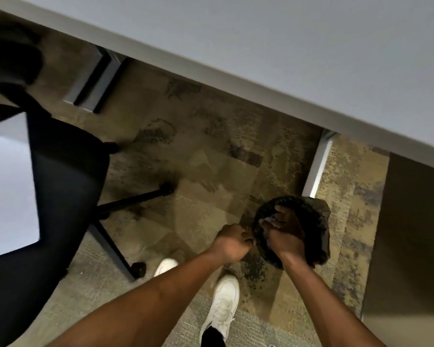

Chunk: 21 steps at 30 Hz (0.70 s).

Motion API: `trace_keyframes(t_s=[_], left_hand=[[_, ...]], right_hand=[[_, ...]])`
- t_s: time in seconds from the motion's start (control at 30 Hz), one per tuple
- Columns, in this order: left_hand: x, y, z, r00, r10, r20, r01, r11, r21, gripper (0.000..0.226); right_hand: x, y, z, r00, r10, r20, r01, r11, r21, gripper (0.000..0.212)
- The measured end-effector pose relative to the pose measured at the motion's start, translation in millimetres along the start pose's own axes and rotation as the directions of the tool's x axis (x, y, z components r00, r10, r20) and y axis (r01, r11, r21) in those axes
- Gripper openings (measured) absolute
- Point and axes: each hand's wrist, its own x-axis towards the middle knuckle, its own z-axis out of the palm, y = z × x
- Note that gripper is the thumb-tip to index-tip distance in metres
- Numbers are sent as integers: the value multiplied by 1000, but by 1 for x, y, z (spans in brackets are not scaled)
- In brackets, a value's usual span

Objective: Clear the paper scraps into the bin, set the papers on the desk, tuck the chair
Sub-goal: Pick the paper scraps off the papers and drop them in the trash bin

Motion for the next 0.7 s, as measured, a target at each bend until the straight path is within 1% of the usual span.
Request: trace_keyframes(t_s=[0.03,0.07,0.1,0.2,0.23,0.27,0.33,0.43,0.5,0.57,0.63,0.7], left_hand=[[-7,-5,-10,1000,-16,-24,15,999,-32,26],[-16,-10,-23,998,-30,-54,27,998,-56,22],[-25,-17,-37,995,-32,-94,25,997,-75,18],[-53,-38,-77,979,-32,-202,9,993,-114,23],[-63,-46,-90,969,-41,-243,11,992,-124,22],[-73,-53,-103,954,-58,-294,19,991,-133,24],[-93,-66,-130,922,-94,-377,40,988,-149,27],[-128,-94,-178,855,-140,-499,47,980,-194,24],[-153,-116,-207,773,-169,-612,62,979,-192,20],[-181,-139,-231,651,-192,-734,97,981,-171,17],[-208,-166,-254,477,-218,-851,142,975,-170,17],[-229,-195,-274,312,-244,-918,192,963,-190,27]], right_hand=[[-4,-14,6,1000,-7,1,7,1000,30,61],[-8,-30,14,1000,-27,9,27,999,36,60],[-12,-44,23,998,-50,27,50,999,16,59],[-28,-89,52,984,-72,166,93,988,-121,51],[-34,-103,62,976,-124,179,145,983,-111,49],[-39,-118,72,967,-185,177,200,977,-71,47],[-51,-149,90,944,-262,199,274,961,-33,52],[-73,-194,124,881,-360,307,385,923,-22,57],[-87,-220,146,820,-437,370,476,880,-14,62],[-102,-244,169,753,-501,426,557,831,-6,65],[-116,-267,195,677,-563,474,638,770,3,67],[-130,-289,219,597,-605,527,711,703,1,71]])
